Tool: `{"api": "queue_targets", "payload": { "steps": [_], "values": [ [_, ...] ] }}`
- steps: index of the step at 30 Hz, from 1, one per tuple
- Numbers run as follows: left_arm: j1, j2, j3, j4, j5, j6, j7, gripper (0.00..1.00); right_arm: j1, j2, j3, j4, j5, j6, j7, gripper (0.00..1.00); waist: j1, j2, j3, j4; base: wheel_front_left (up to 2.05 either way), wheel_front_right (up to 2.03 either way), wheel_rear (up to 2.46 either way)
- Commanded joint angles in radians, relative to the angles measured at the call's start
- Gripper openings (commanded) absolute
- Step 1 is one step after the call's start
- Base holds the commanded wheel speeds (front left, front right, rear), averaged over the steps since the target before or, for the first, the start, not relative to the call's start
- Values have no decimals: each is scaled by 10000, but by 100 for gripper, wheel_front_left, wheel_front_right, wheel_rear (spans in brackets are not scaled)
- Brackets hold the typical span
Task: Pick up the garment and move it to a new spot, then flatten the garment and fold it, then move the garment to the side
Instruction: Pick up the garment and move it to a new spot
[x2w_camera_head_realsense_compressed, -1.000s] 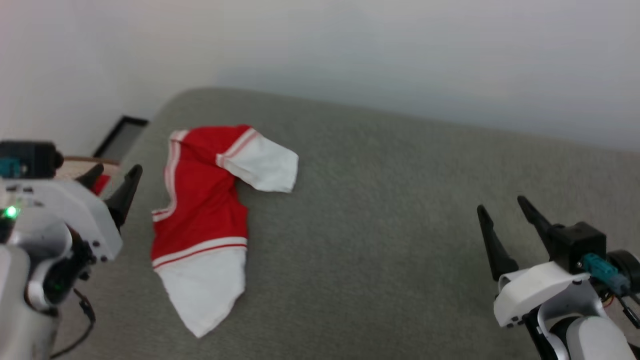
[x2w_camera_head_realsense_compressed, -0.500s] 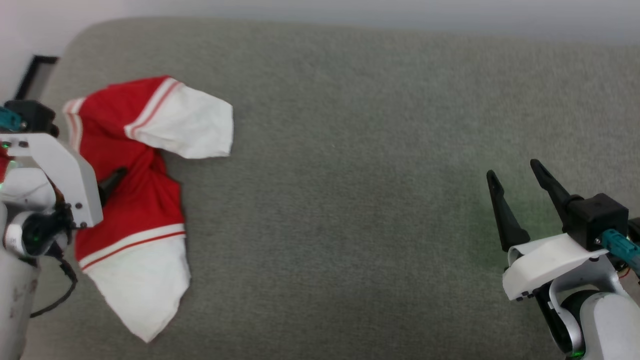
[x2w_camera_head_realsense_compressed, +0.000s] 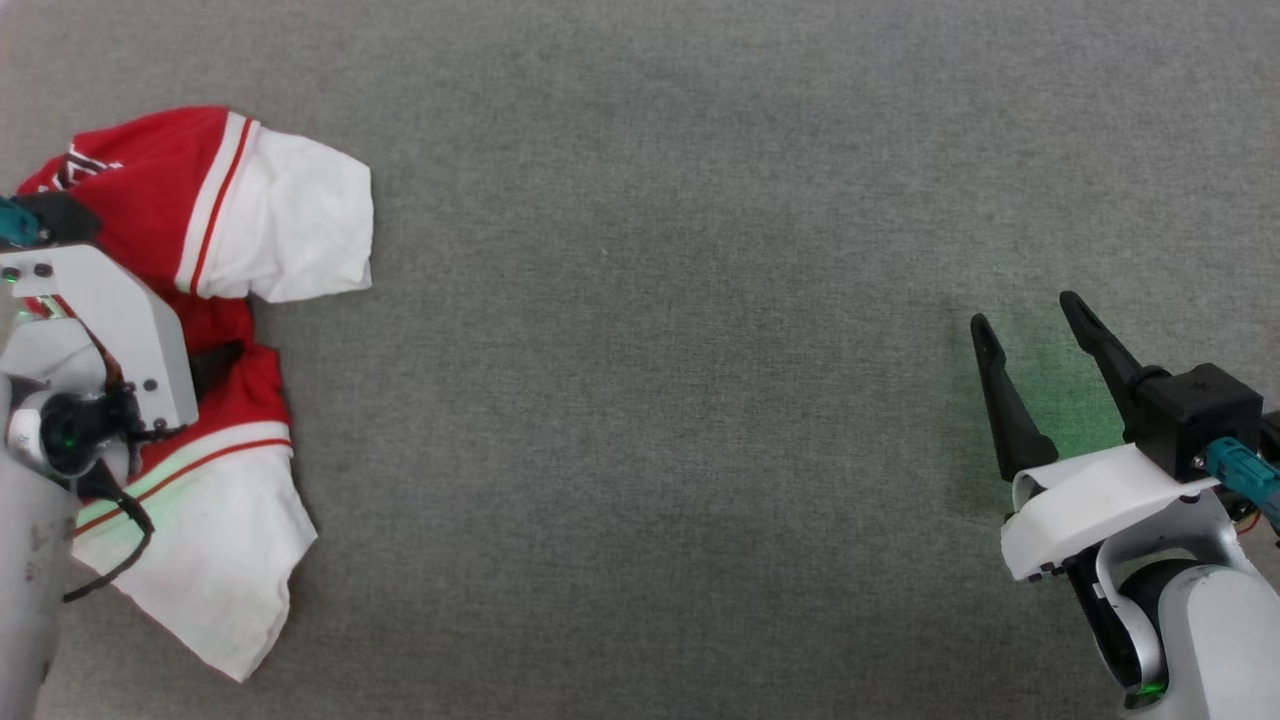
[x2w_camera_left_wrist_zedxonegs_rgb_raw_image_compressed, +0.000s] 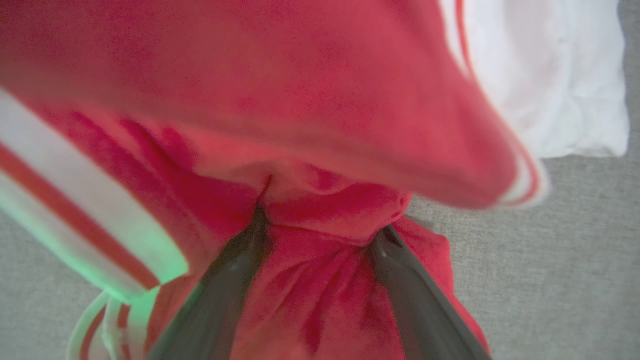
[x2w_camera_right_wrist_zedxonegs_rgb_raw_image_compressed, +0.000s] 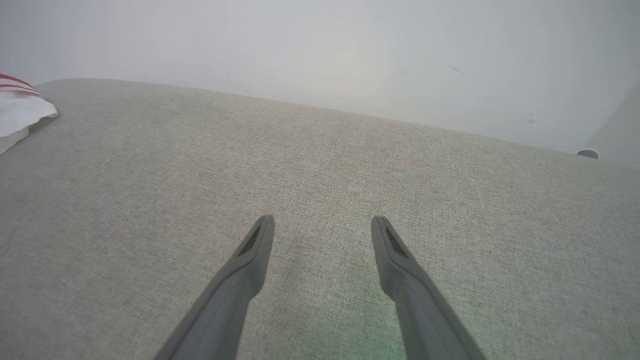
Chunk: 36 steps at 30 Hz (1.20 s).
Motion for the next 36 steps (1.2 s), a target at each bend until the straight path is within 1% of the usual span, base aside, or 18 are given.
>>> {"api": "queue_targets", "payload": {
  "steps": [1, 2, 3, 4, 5, 11, 19, 28, 36],
  "values": [
    [287, -347, -233, 357, 25, -55, -1, 100, -40, 18, 35, 27, -8, 1, 16, 100, 0, 0, -14, -36, 0, 0, 0],
    [275, -405, -269, 494, 8, -66, -3, 100, -36, 25, 44, 35, 2, 1, 17, 100, 0, 0, -46, -43, 0, 0, 0],
    [264, -446, -292, 615, -15, -108, -27, 51, -19, 31, 42, 49, 14, 1, 25, 100, 0, 0, -85, -48, 0, 0, 0],
    [254, -477, -307, 682, -38, -152, -98, 30, 3, 40, 29, 71, 19, 1, 25, 100, 0, 0, -134, -45, 0, 0, 0],
    [204, -462, -303, 724, -35, -173, -196, 1, 27, 52, 16, 85, 21, 1, 32, 100, 0, 0, -180, -43, 0, 0, 0],
    [-155, -274, -347, 799, 73, -297, -575, 0, 214, 96, -98, 187, 52, 1, -22, 100, 0, 0, -589, 47, 0, 0, 0],
    [-514, 203, -440, 271, 281, -370, -1045, 0, 488, 207, -129, 448, 152, 1, -128, 100, 0, 0, -1497, 226, 0, 0, 0],
    [-646, 808, -601, -1210, 646, -359, -1180, 0, 966, 311, -98, 831, 317, 1, -310, 100, 0, 0, -2929, 439, 0, 0, 0],
    [-600, 1256, -741, -2918, 859, -223, -835, 0, 1389, 482, -72, 1097, 492, 1, -436, 100, 0, 0, -4192, 508, 0, 0, 0]
  ]
}}
